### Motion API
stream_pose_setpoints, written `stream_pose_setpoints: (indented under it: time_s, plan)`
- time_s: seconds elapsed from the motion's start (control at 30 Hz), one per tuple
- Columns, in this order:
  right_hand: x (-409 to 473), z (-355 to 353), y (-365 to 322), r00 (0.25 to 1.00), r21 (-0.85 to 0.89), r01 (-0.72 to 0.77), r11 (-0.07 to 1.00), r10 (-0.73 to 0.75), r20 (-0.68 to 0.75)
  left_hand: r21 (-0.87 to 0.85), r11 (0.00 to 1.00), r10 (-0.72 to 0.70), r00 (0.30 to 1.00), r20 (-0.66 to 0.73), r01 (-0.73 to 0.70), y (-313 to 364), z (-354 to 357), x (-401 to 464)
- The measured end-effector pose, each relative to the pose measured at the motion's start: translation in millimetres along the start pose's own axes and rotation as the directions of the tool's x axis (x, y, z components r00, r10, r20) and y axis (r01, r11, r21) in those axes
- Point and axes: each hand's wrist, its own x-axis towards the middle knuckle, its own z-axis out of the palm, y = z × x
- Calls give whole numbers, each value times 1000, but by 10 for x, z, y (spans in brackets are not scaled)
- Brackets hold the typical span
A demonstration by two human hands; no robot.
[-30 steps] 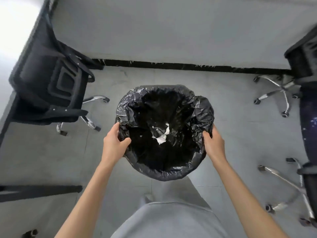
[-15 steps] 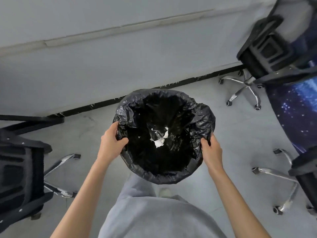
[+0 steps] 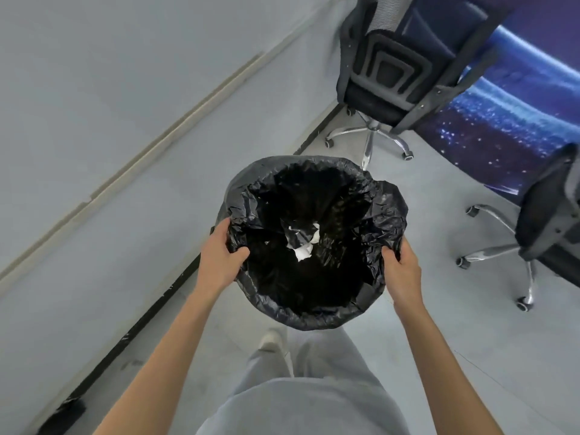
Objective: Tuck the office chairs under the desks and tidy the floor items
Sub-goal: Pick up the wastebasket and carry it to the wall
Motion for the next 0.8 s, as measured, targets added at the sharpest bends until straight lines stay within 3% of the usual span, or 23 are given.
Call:
stream_pose_setpoints:
  time_s: [0.13,0.33,0.53,0.8]
  plan:
    - [647,135,-271,997,4,-31,1000,31,-69,-7,999,35,996,80,-35,222,161,884]
    - [1797,304,-748,998,-44,-36,998,34,-44,2,1000,7,998,56,-7,614,495,2058]
    - [2840,463,-1137,998,-152,-63,986,59,-33,-3,1000,-27,993,119,28,913,810,3125]
    - [4434,922,-681,984,-183,-170,968,159,-77,199,976,33,959,281,-92,675,1704,4838]
